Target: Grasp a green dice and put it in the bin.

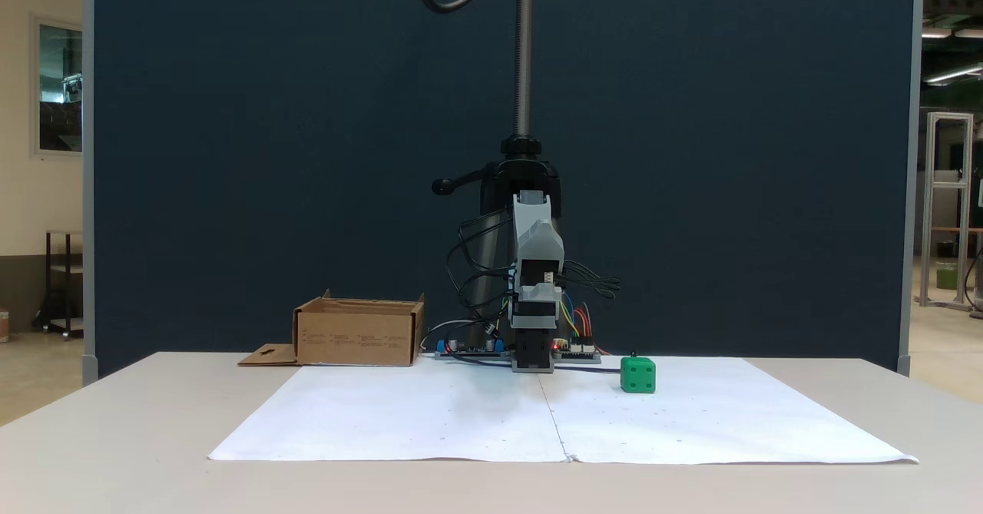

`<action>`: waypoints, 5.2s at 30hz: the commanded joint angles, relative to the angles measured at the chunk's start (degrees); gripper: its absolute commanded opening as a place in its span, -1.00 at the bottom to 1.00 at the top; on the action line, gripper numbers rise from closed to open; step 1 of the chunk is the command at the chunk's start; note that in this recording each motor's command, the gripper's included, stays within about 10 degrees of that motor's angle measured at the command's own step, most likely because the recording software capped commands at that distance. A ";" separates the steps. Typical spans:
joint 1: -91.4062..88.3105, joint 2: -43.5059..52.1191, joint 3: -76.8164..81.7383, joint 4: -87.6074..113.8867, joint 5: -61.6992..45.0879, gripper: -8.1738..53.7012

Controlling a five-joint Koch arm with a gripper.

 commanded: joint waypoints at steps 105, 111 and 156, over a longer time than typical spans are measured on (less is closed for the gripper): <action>-52.73 -21.09 -60.47 126.91 51.59 0.65; -55.11 -23.99 -60.47 123.31 56.87 0.62; -58.89 -38.41 -58.36 118.48 63.11 0.63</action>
